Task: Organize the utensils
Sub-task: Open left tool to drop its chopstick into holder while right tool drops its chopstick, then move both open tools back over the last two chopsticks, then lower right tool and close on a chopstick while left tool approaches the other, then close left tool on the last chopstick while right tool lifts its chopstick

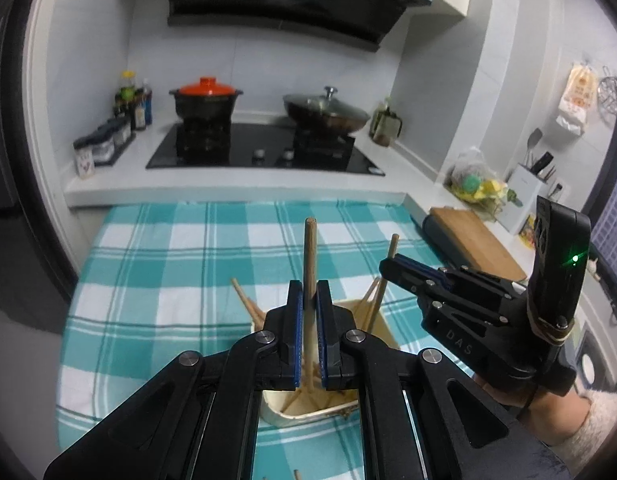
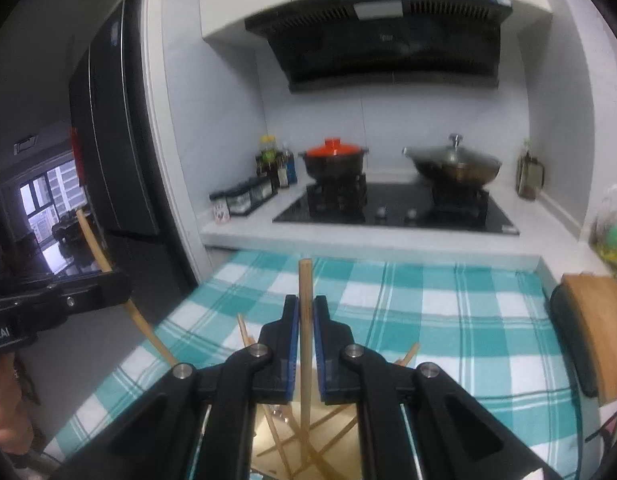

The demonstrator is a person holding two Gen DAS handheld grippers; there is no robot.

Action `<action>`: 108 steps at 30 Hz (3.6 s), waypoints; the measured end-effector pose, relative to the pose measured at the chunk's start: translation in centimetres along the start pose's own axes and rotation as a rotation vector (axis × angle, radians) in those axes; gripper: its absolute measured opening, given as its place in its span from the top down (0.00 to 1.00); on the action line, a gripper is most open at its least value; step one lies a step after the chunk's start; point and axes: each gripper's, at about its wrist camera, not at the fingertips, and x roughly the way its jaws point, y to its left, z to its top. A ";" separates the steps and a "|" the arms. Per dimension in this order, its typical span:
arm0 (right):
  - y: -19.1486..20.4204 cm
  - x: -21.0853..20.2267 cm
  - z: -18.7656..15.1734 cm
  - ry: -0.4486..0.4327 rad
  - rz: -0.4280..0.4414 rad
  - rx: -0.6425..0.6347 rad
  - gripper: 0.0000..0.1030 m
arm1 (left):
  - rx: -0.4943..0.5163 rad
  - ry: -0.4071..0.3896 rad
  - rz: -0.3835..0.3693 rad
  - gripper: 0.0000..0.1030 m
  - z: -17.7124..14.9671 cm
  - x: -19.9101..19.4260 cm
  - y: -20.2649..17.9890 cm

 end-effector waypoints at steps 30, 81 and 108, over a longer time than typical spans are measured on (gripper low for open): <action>2.9 -8.7 -11.3 0.241 0.014 -0.114 0.49 | 0.114 0.154 0.197 0.32 -18.5 -10.0 -0.9; 13.2 -4.1 -28.8 0.466 -0.100 -0.101 0.91 | -0.113 0.259 0.348 0.23 -32.7 -11.3 3.5; -1.5 -13.3 -29.9 0.573 -0.187 0.147 0.70 | -0.130 0.395 0.125 0.23 -28.1 -3.4 2.4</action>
